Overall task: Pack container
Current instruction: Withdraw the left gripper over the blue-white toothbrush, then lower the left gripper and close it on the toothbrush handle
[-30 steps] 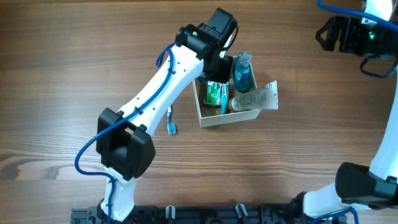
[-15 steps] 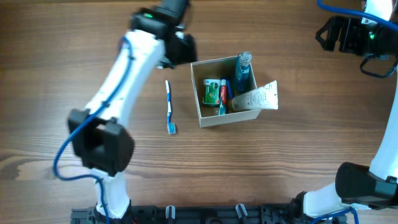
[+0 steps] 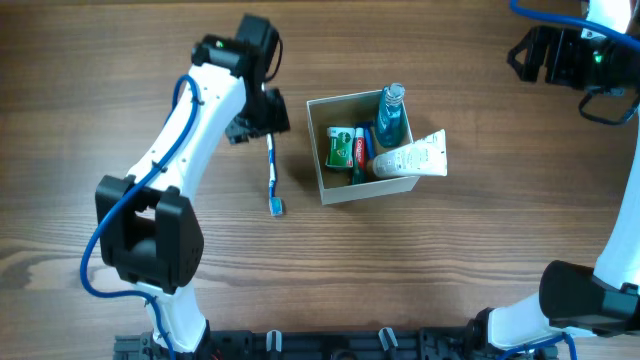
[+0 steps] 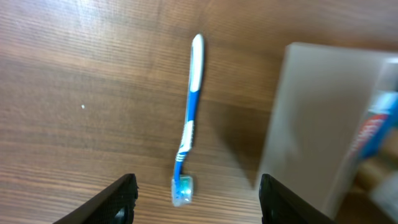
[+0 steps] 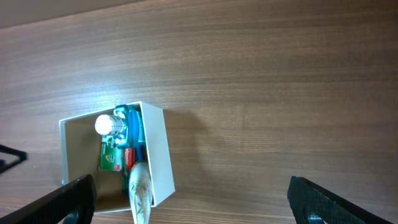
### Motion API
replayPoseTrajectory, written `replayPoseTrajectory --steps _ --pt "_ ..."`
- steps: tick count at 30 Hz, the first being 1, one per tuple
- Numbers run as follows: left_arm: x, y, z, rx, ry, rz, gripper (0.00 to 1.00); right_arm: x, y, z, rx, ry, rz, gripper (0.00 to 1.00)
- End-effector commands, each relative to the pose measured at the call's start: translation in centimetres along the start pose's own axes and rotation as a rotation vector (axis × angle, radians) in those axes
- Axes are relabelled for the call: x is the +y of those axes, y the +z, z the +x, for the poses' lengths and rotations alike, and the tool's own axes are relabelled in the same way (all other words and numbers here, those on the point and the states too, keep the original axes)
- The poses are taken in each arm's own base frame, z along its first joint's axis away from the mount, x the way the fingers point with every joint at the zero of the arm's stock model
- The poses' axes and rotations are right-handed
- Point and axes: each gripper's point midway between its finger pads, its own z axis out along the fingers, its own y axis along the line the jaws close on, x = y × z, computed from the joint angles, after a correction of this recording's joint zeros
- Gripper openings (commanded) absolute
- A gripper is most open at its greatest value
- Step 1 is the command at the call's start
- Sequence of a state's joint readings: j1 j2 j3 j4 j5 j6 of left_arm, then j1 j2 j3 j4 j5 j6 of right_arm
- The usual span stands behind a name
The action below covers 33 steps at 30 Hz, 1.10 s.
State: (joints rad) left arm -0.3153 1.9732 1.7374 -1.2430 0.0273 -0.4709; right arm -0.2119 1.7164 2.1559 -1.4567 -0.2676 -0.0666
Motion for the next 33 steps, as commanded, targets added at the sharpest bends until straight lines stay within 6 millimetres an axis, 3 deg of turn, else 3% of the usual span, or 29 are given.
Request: replayPoseTrajectory --steps 1,9,17,33 --pt "1.1 3.8 2.1 0.083 -0.017 -0.039 0.61 -0.1 0.0 -0.1 -0.002 -0.012 0.012 1.0" --pt "1.5 7.6 2.7 0.067 -0.006 -0.024 0.6 -0.1 0.0 -0.1 -0.002 -0.012 0.012 1.0" --pt "2.0 10.6 4.5 0.098 -0.008 -0.002 0.61 -0.1 0.0 -0.1 -0.002 -0.012 0.012 1.0" --pt "2.4 12.5 5.1 0.113 -0.004 -0.009 0.57 -0.1 0.0 -0.1 -0.002 -0.012 0.012 1.0"
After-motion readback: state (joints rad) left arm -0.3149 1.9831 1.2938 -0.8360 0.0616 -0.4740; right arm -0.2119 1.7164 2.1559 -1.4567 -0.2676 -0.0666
